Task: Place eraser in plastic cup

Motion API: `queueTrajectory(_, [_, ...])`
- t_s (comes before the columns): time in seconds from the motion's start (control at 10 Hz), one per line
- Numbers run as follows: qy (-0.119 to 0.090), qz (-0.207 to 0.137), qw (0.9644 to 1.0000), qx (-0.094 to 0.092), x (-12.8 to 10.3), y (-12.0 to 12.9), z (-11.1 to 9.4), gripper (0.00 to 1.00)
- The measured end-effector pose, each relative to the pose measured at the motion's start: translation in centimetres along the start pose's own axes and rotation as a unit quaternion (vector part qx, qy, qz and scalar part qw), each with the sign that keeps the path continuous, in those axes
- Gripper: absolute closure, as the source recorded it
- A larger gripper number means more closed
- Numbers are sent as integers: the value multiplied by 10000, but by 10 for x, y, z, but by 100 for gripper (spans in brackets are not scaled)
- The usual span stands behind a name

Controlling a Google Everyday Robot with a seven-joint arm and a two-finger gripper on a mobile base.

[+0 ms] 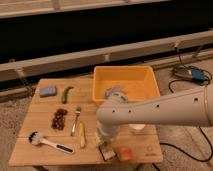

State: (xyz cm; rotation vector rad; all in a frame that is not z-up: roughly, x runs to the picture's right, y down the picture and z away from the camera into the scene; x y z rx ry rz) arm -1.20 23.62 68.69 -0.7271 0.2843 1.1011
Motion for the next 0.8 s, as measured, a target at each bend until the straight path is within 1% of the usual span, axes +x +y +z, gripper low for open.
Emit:
queueTrajectory(0.2, [-100,-62,9999,8,-9,2,-6,25])
queueTrajectory(0.6, [-169,-186,9997,31,-25,-4,-28,25])
queueTrajectory(0.8, [-166,-183,9997,30,-25,-4,-28,25])
